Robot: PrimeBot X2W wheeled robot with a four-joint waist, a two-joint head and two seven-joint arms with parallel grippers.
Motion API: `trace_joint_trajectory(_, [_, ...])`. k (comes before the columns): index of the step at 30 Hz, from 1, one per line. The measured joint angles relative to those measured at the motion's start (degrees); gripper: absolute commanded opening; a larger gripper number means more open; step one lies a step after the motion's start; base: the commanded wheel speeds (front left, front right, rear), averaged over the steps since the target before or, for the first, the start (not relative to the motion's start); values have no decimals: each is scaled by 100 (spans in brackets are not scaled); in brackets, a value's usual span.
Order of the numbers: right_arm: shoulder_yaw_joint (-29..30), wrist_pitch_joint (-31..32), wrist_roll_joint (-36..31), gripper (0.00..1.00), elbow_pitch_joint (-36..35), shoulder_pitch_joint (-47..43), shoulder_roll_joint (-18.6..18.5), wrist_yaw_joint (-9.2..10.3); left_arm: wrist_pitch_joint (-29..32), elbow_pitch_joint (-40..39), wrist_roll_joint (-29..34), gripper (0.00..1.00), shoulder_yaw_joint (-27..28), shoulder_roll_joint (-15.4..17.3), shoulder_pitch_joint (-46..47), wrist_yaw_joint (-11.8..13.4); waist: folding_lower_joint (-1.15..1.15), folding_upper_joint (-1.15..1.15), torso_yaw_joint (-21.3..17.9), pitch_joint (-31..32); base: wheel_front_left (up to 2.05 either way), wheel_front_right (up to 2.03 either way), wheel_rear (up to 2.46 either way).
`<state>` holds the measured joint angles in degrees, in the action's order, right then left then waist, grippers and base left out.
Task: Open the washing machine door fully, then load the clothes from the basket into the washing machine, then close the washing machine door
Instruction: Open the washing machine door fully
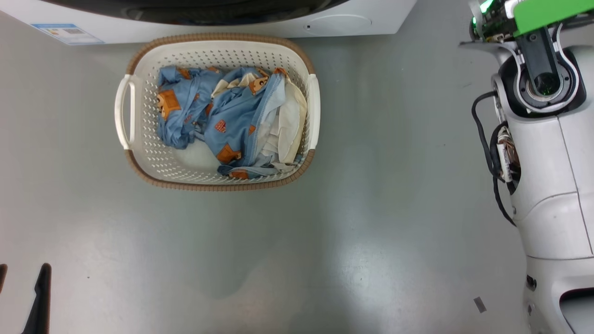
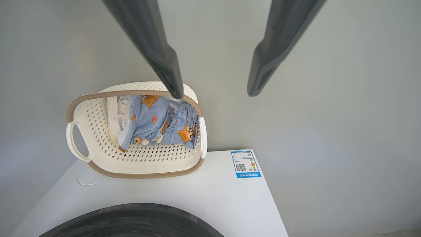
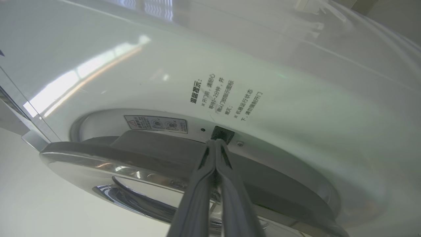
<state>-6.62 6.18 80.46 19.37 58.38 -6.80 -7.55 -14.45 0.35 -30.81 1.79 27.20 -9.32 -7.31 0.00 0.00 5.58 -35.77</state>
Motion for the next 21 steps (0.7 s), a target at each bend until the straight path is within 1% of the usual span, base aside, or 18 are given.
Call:
trace_joint_trajectory(14, [-213, -33, -190, 0, 130, 612, -44, 0, 0, -56, -48, 100, -4, 60, -134, 0, 0, 0, 3, -259, 0, 0, 0])
trace_joint_trajectory(21, [-322, -24, -237, 0, 216, 776, -58, 0, 0, -54, -66, 100, -19, 60, -210, 0, 0, 0, 13, -336, 0, 0, 0])
